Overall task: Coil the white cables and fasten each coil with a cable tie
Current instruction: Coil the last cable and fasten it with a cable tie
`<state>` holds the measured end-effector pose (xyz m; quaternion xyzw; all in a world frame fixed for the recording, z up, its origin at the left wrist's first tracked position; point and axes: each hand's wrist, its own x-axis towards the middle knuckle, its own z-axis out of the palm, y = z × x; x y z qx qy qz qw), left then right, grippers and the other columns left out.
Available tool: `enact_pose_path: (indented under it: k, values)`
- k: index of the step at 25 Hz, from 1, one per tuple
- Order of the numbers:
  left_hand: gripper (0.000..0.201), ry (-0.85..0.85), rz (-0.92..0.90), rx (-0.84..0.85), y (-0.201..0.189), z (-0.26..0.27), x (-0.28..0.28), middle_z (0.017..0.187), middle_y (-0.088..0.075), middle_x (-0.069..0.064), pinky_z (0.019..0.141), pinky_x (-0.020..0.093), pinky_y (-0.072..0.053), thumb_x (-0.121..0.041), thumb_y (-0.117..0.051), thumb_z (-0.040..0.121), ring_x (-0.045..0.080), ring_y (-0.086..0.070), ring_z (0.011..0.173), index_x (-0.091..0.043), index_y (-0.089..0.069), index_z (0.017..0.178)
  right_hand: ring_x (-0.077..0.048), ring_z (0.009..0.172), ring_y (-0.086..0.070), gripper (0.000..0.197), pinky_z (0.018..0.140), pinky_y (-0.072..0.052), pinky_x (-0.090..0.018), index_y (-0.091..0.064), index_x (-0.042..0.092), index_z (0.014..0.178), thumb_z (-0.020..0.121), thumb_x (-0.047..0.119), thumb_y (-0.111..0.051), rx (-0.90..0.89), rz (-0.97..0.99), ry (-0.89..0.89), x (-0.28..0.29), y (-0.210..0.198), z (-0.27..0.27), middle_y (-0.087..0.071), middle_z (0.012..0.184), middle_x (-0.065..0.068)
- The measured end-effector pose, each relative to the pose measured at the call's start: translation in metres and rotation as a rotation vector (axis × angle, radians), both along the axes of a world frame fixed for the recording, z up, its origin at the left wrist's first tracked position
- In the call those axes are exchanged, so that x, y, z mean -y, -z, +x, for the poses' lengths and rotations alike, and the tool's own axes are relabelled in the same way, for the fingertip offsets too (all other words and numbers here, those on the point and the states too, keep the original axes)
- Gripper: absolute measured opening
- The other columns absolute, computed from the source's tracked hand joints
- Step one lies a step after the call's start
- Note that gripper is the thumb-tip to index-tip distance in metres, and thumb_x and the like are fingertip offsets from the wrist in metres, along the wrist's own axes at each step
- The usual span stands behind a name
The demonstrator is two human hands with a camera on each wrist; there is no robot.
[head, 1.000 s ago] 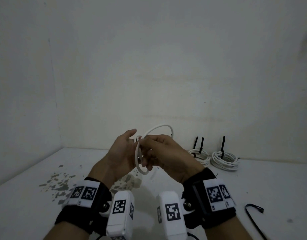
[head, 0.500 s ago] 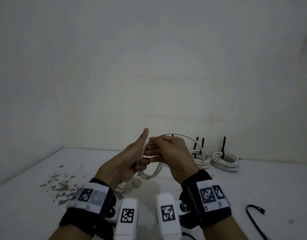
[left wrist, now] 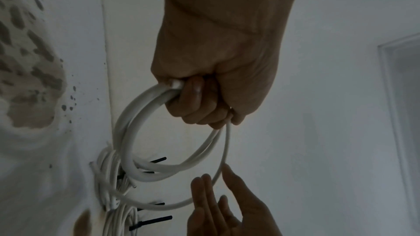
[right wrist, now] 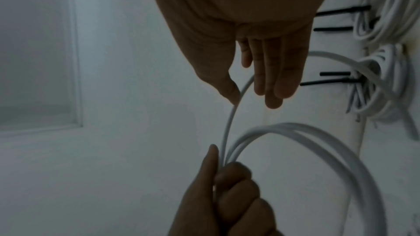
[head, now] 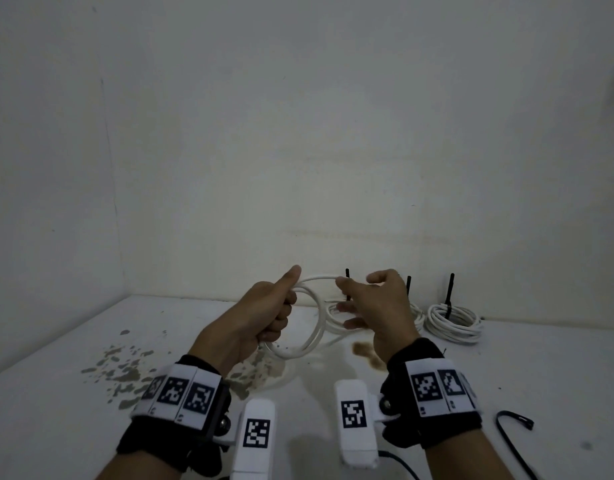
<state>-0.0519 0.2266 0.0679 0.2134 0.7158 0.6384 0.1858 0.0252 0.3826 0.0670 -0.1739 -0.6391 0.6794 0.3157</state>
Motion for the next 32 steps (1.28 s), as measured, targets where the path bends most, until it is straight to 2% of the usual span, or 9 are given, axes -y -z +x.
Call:
enact_pose_path:
  k: [4,6,8,11,15,20,23,27,32]
  values:
    - [0.050,0.011,0.022,0.044,-0.001,-0.003,0.002,0.055,-0.016,-0.005,0.040,0.021,-0.011,-0.058,-0.049,0.094,0.011,-0.012,0.043,-0.022,-0.032,0.064,-0.025,0.065,-0.068,0.022,0.050,-0.056,-0.035,-0.066,0.012,0.103,0.083,0.004,-0.069,0.078,0.279,0.042,-0.011,0.013,-0.008,-0.072,0.085,-0.013]
    - [0.050,0.021,0.049,0.074,-0.002,-0.006,0.006,0.055,-0.015,-0.005,0.040,0.021,-0.011,-0.057,-0.050,0.094,0.011,-0.011,0.043,-0.023,-0.031,0.063,-0.023,0.071,-0.071,0.012,0.063,-0.059,-0.038,-0.073,0.018,0.096,0.084,0.020,-0.073,0.187,0.519,0.147,-0.016,0.019,-0.009,-0.073,0.081,-0.004]
    - [0.049,0.020,0.087,0.097,-0.002,-0.008,0.009,0.055,-0.016,-0.005,0.040,0.021,-0.010,-0.057,-0.051,0.094,0.010,-0.011,0.043,-0.023,-0.031,0.063,-0.017,0.073,-0.068,0.017,0.057,-0.053,-0.024,-0.075,0.022,0.093,0.088,0.038,-0.071,0.293,0.686,0.194,-0.017,0.020,-0.004,-0.072,0.085,0.000]
    - [0.051,-0.032,0.059,0.052,0.000,-0.009,0.010,0.055,-0.016,-0.005,0.040,0.022,-0.012,-0.060,-0.049,0.093,0.011,-0.012,0.043,-0.022,-0.031,0.064,-0.014,0.064,-0.066,0.021,0.038,-0.044,-0.015,-0.077,0.025,0.091,0.086,0.046,-0.073,0.212,0.565,0.169,-0.017,0.008,0.005,-0.073,0.081,-0.002]
    - [0.055,-0.101,-0.019,-0.038,0.003,-0.012,0.011,0.053,-0.019,-0.005,0.042,0.024,-0.015,-0.071,-0.040,0.090,0.012,-0.015,0.044,-0.023,-0.029,0.065,-0.024,0.049,-0.063,0.014,0.050,-0.057,-0.033,-0.076,0.013,0.082,0.085,0.026,-0.078,0.053,0.364,-0.011,-0.014,-0.015,0.011,-0.071,0.070,-0.014]
    - [0.069,-0.161,-0.130,-0.105,0.012,-0.013,0.011,0.051,-0.028,-0.006,0.045,0.025,-0.022,-0.079,-0.030,0.085,0.012,-0.023,0.044,-0.016,-0.049,0.065,-0.025,0.044,-0.058,0.013,0.048,-0.056,-0.032,-0.070,0.000,0.085,0.091,0.011,-0.071,0.007,0.272,-0.155,-0.001,-0.032,0.018,-0.067,0.065,-0.011]
    - [0.088,-0.209,-0.177,-0.153,0.016,-0.016,0.009,0.049,-0.033,-0.007,0.044,0.023,-0.027,-0.079,-0.025,0.086,0.011,-0.030,0.043,0.002,-0.057,0.085,-0.021,0.041,-0.055,0.017,0.043,-0.054,-0.030,-0.068,-0.009,0.087,0.092,0.007,-0.068,-0.026,0.206,-0.166,0.004,-0.033,0.017,-0.065,0.065,-0.012]
    - [0.069,-0.230,-0.164,-0.152,0.011,-0.012,0.007,0.052,-0.034,-0.005,0.047,0.025,-0.027,-0.079,-0.027,0.087,0.013,-0.029,0.047,-0.018,-0.050,0.065,-0.025,0.044,-0.060,0.012,0.050,-0.056,-0.035,-0.071,0.001,0.081,0.089,0.010,-0.073,-0.064,0.292,-0.044,0.003,-0.025,0.013,-0.069,0.066,-0.013]
    - [0.073,-0.342,-0.197,-0.232,0.012,-0.016,0.008,0.056,-0.038,-0.003,0.053,0.028,-0.028,-0.074,-0.028,0.090,0.015,-0.033,0.050,-0.008,-0.057,0.076,-0.024,0.047,-0.068,0.010,0.055,-0.061,-0.040,-0.073,0.011,0.078,0.086,0.016,-0.075,-0.031,0.467,0.103,0.008,-0.019,0.013,-0.072,0.063,-0.005]
